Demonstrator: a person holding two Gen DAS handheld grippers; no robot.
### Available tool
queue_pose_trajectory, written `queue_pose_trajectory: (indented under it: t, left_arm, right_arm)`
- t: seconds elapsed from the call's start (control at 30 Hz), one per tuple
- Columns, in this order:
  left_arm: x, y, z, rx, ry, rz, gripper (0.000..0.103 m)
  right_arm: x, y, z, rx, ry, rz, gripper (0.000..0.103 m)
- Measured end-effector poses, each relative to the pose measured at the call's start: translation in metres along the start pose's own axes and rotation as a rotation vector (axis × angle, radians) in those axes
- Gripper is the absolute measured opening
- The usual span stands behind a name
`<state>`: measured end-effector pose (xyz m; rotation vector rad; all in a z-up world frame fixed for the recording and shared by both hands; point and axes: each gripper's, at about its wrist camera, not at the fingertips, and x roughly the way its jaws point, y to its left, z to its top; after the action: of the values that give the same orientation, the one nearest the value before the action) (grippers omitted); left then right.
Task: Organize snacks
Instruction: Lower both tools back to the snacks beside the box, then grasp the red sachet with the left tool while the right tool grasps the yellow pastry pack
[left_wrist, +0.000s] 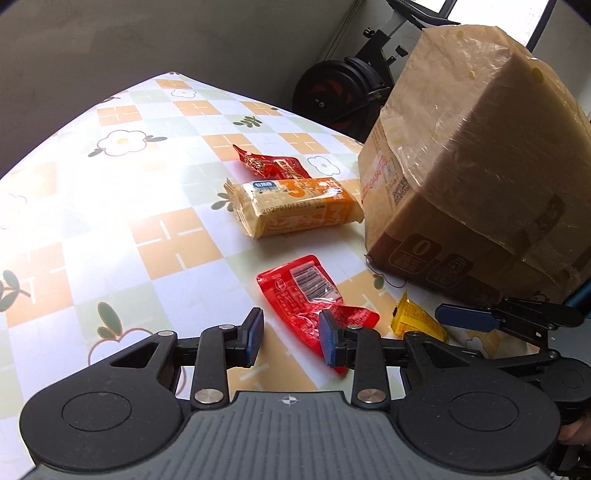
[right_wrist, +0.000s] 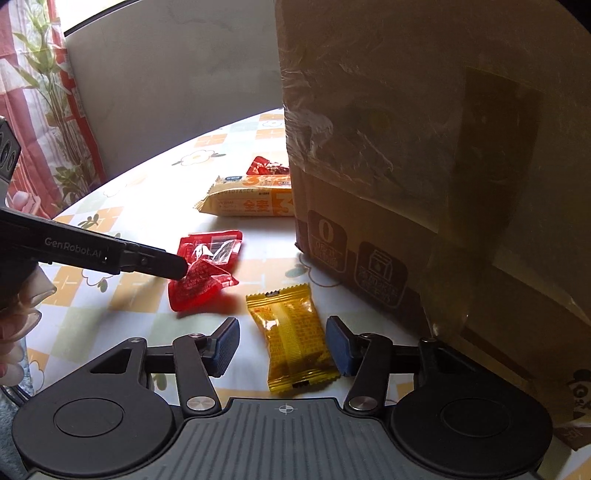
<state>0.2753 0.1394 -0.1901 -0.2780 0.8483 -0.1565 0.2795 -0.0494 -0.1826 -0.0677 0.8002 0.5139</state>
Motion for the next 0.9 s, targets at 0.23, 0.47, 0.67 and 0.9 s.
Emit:
queue_pose_trajectory:
  t: [0.23, 0.47, 0.67, 0.9]
  left_arm:
    - [0.001, 0.001, 0.003, 0.01, -0.019, 0.026, 0.034]
    - [0.005, -0.003, 0.006, -0.032, -0.016, 0.05, 0.035]
    - [0.008, -0.019, 0.007, -0.059, -0.057, 0.072, 0.059]
    - [0.028, -0.052, 0.007, 0.014, -0.061, 0.142, 0.062]
  right_arm:
    - [0.008, -0.001, -0.005, -0.022, -0.004, -0.009, 0.039]
    - [-0.008, -0.007, -0.025, -0.009, -0.045, -0.053, 0.031]
    - [-0.021, -0.013, -0.044, 0.019, -0.084, -0.086, 0.031]
    - [-0.023, -0.016, -0.048, 0.032, -0.109, -0.079, 0.032]
